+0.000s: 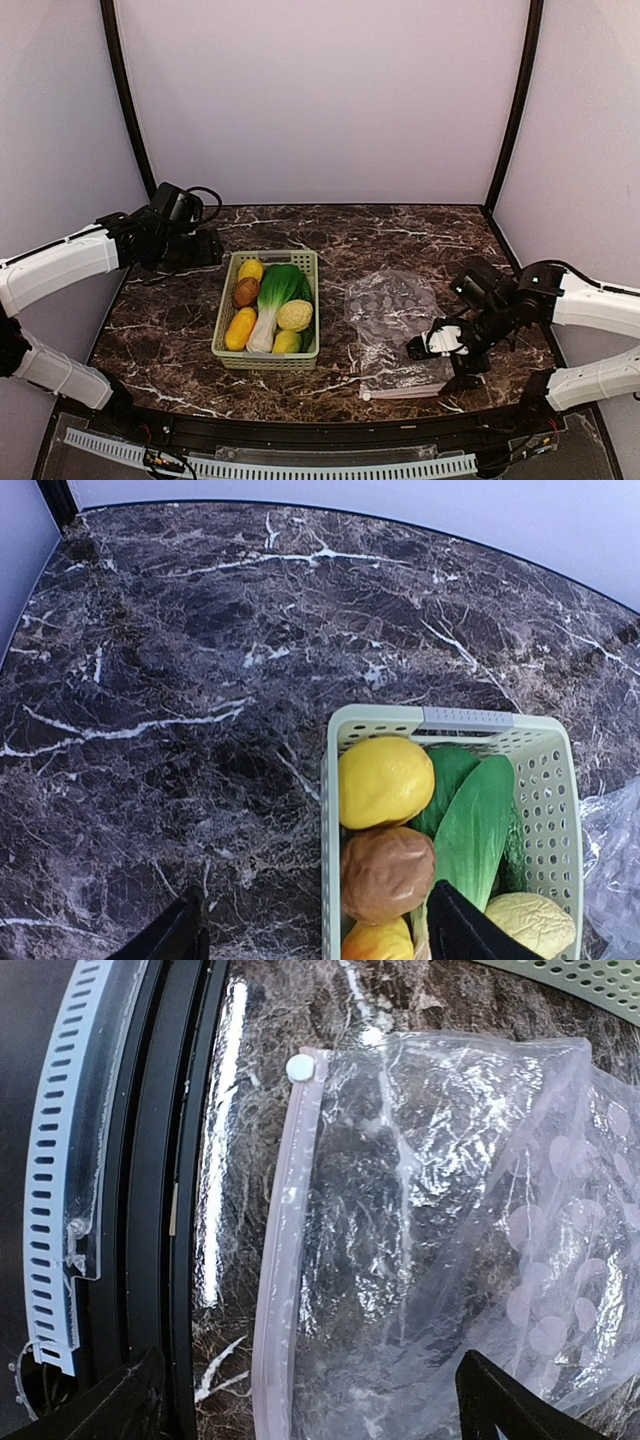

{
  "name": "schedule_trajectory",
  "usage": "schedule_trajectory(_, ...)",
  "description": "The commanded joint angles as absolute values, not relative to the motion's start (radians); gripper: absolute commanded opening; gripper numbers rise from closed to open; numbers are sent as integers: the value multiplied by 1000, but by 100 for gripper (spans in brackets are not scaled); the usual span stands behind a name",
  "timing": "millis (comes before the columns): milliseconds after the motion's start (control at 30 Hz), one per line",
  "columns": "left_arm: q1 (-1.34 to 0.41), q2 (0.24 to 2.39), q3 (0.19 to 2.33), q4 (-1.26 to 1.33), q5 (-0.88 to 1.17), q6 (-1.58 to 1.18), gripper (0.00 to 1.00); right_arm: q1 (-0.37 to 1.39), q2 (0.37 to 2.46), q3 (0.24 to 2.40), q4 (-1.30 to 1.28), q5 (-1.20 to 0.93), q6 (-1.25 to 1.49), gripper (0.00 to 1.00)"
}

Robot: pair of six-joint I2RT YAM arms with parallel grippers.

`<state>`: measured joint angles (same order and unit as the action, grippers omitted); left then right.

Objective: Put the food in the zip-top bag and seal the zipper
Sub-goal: Move the bin to the center of the board, then pick up the zipper food storage bag from the center of the board.

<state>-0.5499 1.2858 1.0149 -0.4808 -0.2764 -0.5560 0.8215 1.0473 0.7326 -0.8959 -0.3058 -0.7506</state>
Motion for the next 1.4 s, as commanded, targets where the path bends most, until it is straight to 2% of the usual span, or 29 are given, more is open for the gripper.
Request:
schedule_trajectory(0,-552,1304,1041,-501,-350,-541,73,888,997,680,-879,-183,-727,99)
schedule_trajectory(400,-552,1343,1070,-506,-372,-556,74,1013,1025,562,-762,-7,-801,99)
schedule_trajectory(567,-552,1350,1061,-511,-396,-588,74,1032,1052,525,-580,211,-794,99)
schedule_trajectory(667,-552,1356,1060,-510,-396,-596,74,1031,1059,517,-469,341,-798,92)
schedule_trajectory(833,-552,1343,1012,-431,-341,-644,74,1032,1092,508,-311,443,-837,84)
schedule_trajectory(1033,-552,1356,993,-376,-307,-671,73,1029,1099,536,-180,464,-881,65)
schedule_trajectory(1133,-552,1358,985,-347,-299,-670,72,1026,1113,525,-94,458,-922,48)
schedule_trajectory(1200,-552,1354,987,-335,-295,-665,72,1022,1131,527,-42,457,-940,32)
schedule_trajectory(1367,-552,1335,999,-291,-271,-625,72,963,1168,590,37,413,-967,7)
